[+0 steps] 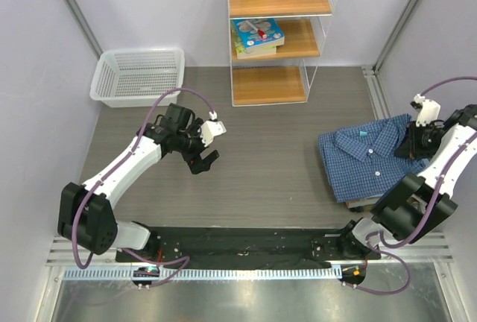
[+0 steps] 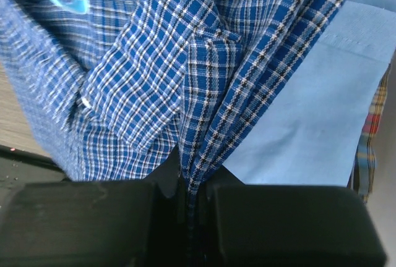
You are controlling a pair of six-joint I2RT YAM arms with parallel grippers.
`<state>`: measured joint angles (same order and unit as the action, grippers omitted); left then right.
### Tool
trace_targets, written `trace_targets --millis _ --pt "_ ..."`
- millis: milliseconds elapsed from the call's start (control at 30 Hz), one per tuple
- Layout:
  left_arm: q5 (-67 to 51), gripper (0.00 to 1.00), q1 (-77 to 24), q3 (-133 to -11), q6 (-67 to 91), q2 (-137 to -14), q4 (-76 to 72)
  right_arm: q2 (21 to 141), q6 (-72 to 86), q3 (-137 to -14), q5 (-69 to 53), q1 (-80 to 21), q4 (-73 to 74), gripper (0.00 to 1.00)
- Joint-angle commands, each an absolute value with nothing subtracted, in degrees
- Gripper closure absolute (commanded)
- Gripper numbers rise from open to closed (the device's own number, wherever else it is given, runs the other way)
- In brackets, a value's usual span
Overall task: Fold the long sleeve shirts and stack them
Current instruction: Neatly place the folded shirt to the corner
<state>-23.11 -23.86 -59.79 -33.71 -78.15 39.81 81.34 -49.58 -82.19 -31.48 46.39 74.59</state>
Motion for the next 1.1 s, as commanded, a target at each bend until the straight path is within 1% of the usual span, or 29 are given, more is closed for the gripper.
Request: trace_targets --millis 0,233,400,500,533,567,600,633,667,700,800,833,1000,1067 --pt "-23.56 0.00 -23.29 -60.29 -34.37 -78.22 40.60 83.49 -52.73 -81.65 -34.63 47.98 65.84 0.99" --pt "-23.03 0.00 -22.94 -60.38 -34.28 -78.49 41.22 88.68 -53.52 -86.30 -36.12 51.41 64.86 0.99" --pt "-22.94 0.00 -22.94 -60.99 -34.37 -79.45 41.40 89.30 -55.11 -84.64 -34.98 51.94 64.52 0.99" --pt "-22.94 0.00 -22.85 -61.26 -34.28 -79.45 41.84 89.73 -54.15 -83.24 -33.84 52.82 61.27 0.99" --pt "-22.94 0.00 -22.76 -61.17 -34.28 -79.37 41.75 90.52 -53.97 -83.06 -33.49 52.82 60.56 0.95" --pt "-22.94 0.00 -22.76 -61.17 -34.28 -79.37 41.84 90.96 -53.96 -83.06 -33.40 52.82 60.64 0.87" --pt "-22.68 0.00 -22.76 -61.26 -34.19 -79.37 42.10 91.14 -53.70 -83.23 -33.14 52.82 60.64 0.59" --pt "-22.59 0.00 -22.76 -61.43 -34.02 -79.19 42.27 91.06 -53.61 -83.32 -32.70 52.91 60.64 0.44" --pt "-22.59 0.00 -22.68 -61.61 -33.84 -79.10 42.62 90.79 -53.70 -83.67 -32.43 53.00 60.64 0.33" --pt "-22.59 0.00 -22.33 -61.70 -33.66 -79.01 42.80 90.44 -53.96 -83.93 -32.34 53.26 60.38 0.24" --pt "-23.29 0.00 -21.19 -61.53 -33.05 -78.84 43.16 88.25 -54.40 -85.43 -31.82 53.44 60.03 0.18" --pt "-24.07 0.00 -20.92 -61.52 -32.87 -78.92 43.15 87.63 -54.58 -85.78 -31.64 53.44 59.68 0.09" --pt "-25.31 0.00 -19.34 -62.40 -32.26 -79.63 43.68 82.36 -54.32 -89.03 -30.93 53.35 58.36 0.08" --pt "-25.40 0.00 -19.16 -62.67 -32.43 -79.89 43.94 80.08 -55.81 -90.00 -32.25 52.39 59.93 0.12"
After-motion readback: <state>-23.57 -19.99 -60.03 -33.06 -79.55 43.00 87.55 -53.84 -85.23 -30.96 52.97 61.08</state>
